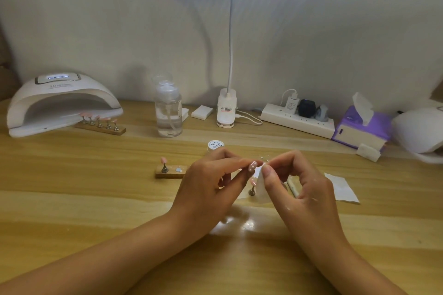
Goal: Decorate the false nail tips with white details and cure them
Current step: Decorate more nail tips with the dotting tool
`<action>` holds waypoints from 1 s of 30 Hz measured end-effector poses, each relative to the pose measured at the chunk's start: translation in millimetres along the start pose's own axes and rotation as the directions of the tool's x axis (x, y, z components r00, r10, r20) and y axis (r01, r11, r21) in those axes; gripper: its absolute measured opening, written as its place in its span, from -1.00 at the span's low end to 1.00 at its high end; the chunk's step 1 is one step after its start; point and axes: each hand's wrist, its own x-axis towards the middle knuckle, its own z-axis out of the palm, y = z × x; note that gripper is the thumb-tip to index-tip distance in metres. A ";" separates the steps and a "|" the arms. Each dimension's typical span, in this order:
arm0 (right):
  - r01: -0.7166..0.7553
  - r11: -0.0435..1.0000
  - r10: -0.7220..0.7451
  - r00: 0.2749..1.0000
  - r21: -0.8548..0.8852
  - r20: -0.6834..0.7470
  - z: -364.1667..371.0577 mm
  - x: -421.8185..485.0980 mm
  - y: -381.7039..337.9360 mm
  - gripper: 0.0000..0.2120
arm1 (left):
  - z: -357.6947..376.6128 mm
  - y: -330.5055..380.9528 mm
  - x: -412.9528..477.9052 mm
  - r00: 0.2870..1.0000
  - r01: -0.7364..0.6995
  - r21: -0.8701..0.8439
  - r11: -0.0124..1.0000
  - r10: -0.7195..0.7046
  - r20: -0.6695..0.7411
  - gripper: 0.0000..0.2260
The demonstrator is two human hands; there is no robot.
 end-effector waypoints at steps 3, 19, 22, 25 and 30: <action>0.017 1.000 -0.017 1.000 -0.017 -0.005 1.1 -1.0 0.2 -0.88 | -0.2 -0.1 0.4 1.000 0.014 -0.006 1.000 -0.014 -0.009 -0.81; 0.112 0.990 -0.112 0.994 -0.091 0.001 3.2 -1.7 -0.1 -0.97 | 0.5 -1.7 -0.3 1.000 -0.009 -0.006 1.000 0.009 0.011 -0.80; 0.117 0.989 -0.117 0.993 -0.090 0.006 3.0 -1.9 0.4 -0.95 | 0.6 -1.8 -0.8 1.000 -0.007 -0.005 1.000 0.007 0.016 -0.80; 0.119 0.989 -0.119 0.993 -0.090 0.005 2.8 -2.0 0.6 -0.95 | 0.6 -1.8 -1.0 1.000 -0.006 -0.009 1.000 0.006 0.007 -0.81; 0.125 0.988 -0.126 0.992 -0.095 -0.003 2.9 -2.3 0.0 -0.96 | 0.1 -1.4 -0.8 1.000 -0.010 -0.006 1.000 0.010 0.016 -0.80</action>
